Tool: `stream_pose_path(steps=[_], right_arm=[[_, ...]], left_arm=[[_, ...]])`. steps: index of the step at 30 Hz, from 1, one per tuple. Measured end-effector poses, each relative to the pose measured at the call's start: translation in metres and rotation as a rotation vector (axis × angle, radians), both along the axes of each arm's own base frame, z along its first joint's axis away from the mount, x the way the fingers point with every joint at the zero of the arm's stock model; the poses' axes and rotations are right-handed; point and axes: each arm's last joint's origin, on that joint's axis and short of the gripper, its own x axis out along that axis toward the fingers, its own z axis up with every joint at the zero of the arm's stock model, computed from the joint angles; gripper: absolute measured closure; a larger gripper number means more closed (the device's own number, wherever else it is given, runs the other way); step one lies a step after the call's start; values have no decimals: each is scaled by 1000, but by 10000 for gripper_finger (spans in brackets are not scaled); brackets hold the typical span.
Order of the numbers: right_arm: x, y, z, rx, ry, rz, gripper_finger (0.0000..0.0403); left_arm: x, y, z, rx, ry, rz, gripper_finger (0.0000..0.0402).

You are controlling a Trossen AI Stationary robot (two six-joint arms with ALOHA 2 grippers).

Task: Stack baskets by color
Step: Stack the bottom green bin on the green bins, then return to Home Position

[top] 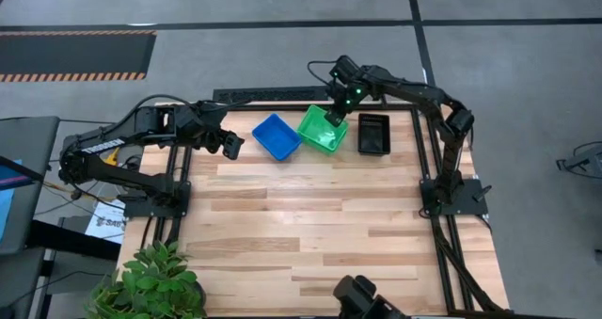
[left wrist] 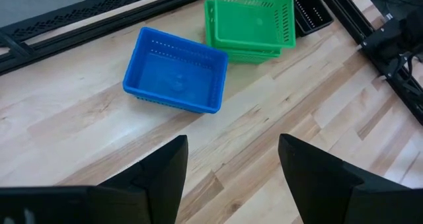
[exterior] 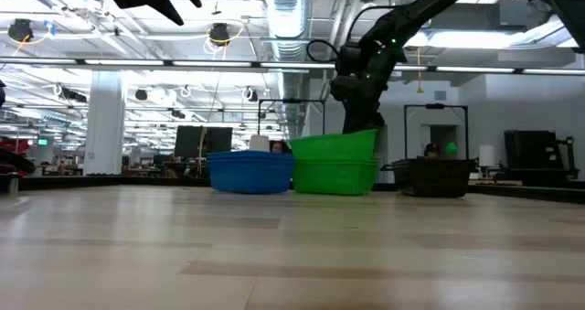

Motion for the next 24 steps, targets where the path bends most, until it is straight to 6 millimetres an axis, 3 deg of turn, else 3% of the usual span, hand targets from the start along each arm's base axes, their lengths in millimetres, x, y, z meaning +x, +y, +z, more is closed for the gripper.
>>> stream_pose_path(steps=[16, 20, 24], right_arm=[[-4, -1, -17, 9, 26, 7, 321], [-3, -3, -16, -7, 13, 4, 281], [-1, -8, -2, -36, -20, -6, 235]], left_arm=[[0, 0, 0, -4, -2, 2, 177], [0, 0, 0, 0, -1, 0, 177], [0, 0, 0, 10, 1, 8, 177]])
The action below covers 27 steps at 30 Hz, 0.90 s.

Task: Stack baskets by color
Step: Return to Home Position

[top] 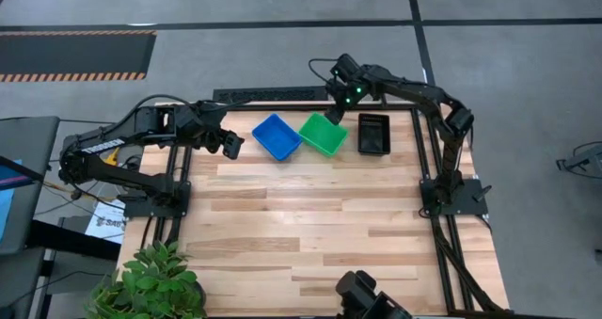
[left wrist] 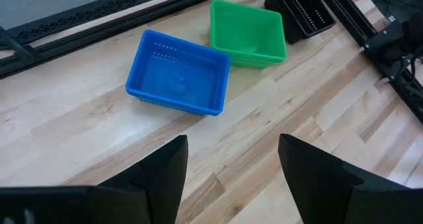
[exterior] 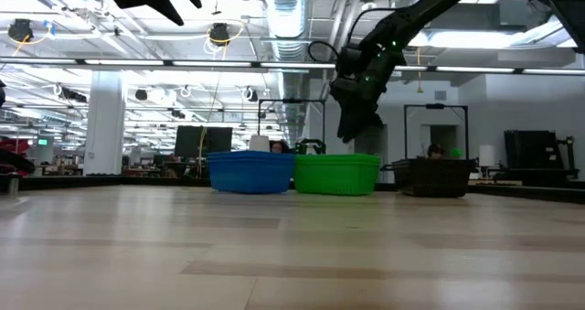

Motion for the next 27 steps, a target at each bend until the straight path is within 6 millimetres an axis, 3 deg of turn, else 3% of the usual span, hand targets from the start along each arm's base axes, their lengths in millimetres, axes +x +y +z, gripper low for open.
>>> stream_pose_path(steps=[8, 14, 20, 27], right_arm=[[6, -7, 56, -67, -89, -7, 185], [-5, 14, 135, -160, -241, 31, 179], [-46, 59, 218, -381, -409, 107, 179], [-107, 115, 268, -532, -491, 172, 181]], left_arm=[[0, 0, 0, 10, 1, 14, 177], [0, 2, 1, 39, 2, 40, 177], [1, 0, 1, -25, -22, 14, 177], [1, -1, 0, -45, -25, 0, 177]])
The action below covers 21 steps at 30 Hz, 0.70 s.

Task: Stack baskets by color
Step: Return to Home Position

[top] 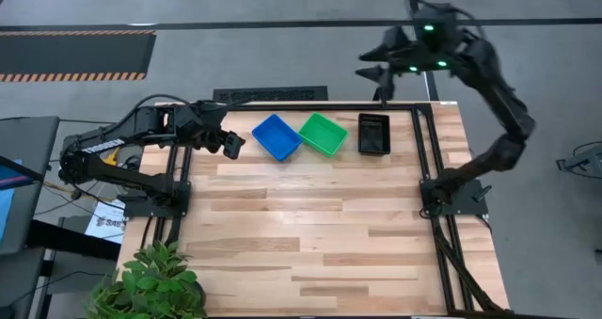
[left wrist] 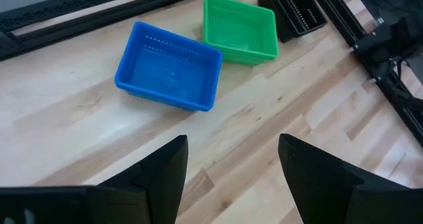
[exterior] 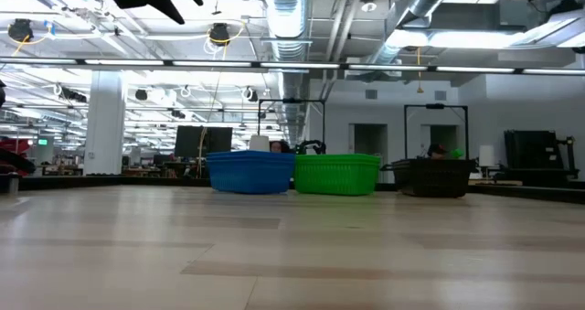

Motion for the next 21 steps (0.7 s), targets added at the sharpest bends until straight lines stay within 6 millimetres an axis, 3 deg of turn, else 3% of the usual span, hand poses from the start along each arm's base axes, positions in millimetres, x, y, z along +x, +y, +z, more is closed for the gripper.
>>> stream_pose_path(steps=[7, 12, 16, 21], right_arm=[[-45, 41, 28, 10, -146, 7, 181], [-66, 75, 47, -9, -285, 137, 181], [-87, 99, 52, -60, -313, 230, 181], [-105, 115, 39, 5, -252, 257, 183]], left_arm=[[3, 1, 3, 63, -17, -59, 177], [6, -1, 24, 194, -209, -204, 177], [-6, -5, 48, 322, -397, -307, 177], [-40, -12, 69, 422, -536, -347, 177]])
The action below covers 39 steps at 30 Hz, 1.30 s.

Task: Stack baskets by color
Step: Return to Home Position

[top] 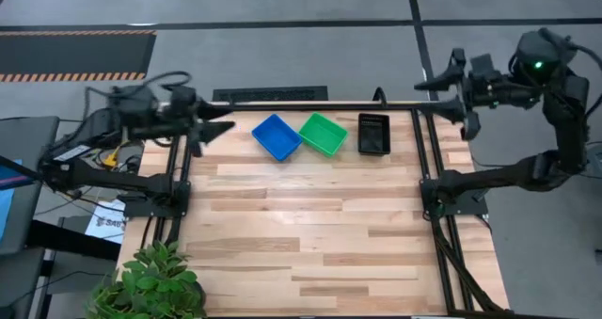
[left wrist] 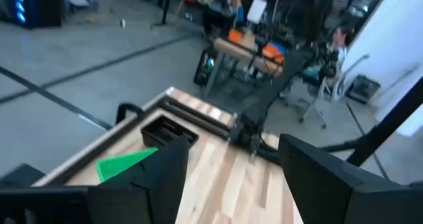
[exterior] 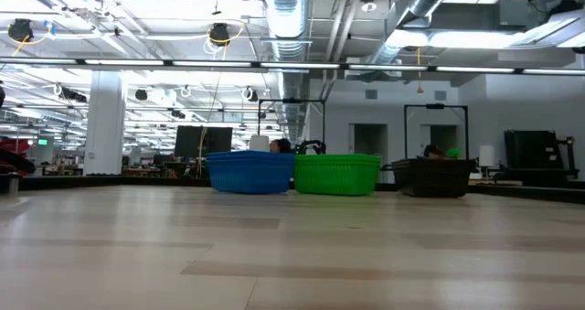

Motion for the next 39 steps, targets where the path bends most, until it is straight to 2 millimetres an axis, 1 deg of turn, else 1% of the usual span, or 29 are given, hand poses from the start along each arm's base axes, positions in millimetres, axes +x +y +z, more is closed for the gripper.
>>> stream_pose_path(steps=[2, 6, 8, 11, 14, 16, 21, 26, 31, 35, 39], right_arm=[[-2, 3, -10, 17, 29, 20, 183], [2, 8, -26, 33, -18, 84, 183], [9, 11, -38, 35, -59, 138, 183], [18, 15, -62, 46, -127, 201, 183], [16, 20, -86, 59, -229, 246, 184], [9, 25, -100, 79, -306, 271, 183], [-7, 29, -146, 160, -389, 224, 184], [-22, 34, -184, 209, -498, 276, 183], [-21, 36, -226, 261, -539, 316, 184], [-15, 38, -257, 267, -560, 352, 182], [-10, 39, -279, 283, -584, 335, 183]], left_arm=[[-16, -2, 4, 14, -35, 23, 177], [-40, -6, 2, 26, -92, 59, 177], [-50, -8, -4, 24, -103, 61, 177], [-57, -9, -20, 24, -119, 62, 177], [-57, -9, -43, 6, -155, 51, 177], [-56, -10, -59, -6, -186, 30, 177], [-54, -10, -98, -28, -225, 9, 177], [-55, -10, -128, -50, -257, 10, 177], [-55, -10, -148, -80, -290, 11, 177], [-52, -10, -161, -91, -297, 11, 177], [-46, -9, -177, -121, -289, 6, 177]])
